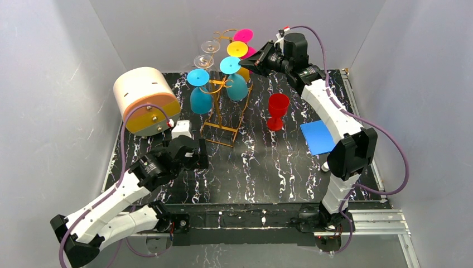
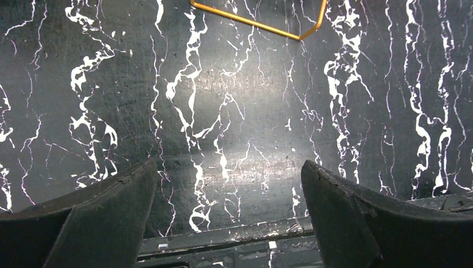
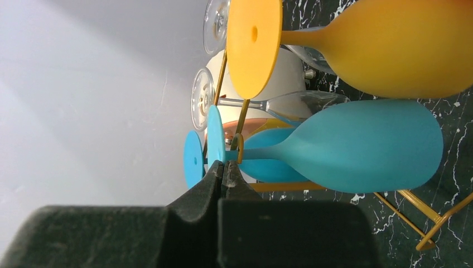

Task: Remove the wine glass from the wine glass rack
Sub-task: Pick up the wine glass from the wine rack.

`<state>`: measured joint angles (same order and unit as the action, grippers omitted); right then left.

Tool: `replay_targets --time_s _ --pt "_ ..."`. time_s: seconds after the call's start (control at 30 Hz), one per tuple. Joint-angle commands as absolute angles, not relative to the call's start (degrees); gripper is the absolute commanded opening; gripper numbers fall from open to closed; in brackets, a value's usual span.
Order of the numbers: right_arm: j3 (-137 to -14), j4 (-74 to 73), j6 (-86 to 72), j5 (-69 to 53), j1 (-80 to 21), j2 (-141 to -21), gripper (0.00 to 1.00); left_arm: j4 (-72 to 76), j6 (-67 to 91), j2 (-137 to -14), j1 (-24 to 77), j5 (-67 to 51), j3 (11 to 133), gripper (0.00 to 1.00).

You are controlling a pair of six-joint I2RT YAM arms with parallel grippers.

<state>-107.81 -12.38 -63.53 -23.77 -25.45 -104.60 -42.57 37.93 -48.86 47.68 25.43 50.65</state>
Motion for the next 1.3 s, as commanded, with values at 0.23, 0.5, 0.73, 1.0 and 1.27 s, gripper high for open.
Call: replay_targets --time_s 0.23,0.5,0.73,1.0,1.27 --pt "-105.91 -8.09 -68.14 -24.27 -24.47 -99.95 0.01 -43.84 39.33 -47.40 47.37 27.30 53.38 0.98" --pt "-104.98 -7.57 -69.75 -26.19 -23.34 -98.52 0.01 -43.02 40.29 -47.26 47.38 25.75 53.09 0.98" --pt "-105.60 -8.79 -68.87 -26.37 -22.84 -98.47 0.01 -43.70 40.43 -46.89 47.38 25.32 53.76 0.98" --pt "-103.96 -9.61 -66.47 -25.61 -22.55 -96.46 0.01 -43.16 40.36 -46.14 47.43 24.92 53.73 0.98" --pt "-100.79 -8.53 -66.90 -24.89 -21.89 -94.04 0.01 -43.61 40.20 -45.62 47.35 24.23 54.54 0.98"
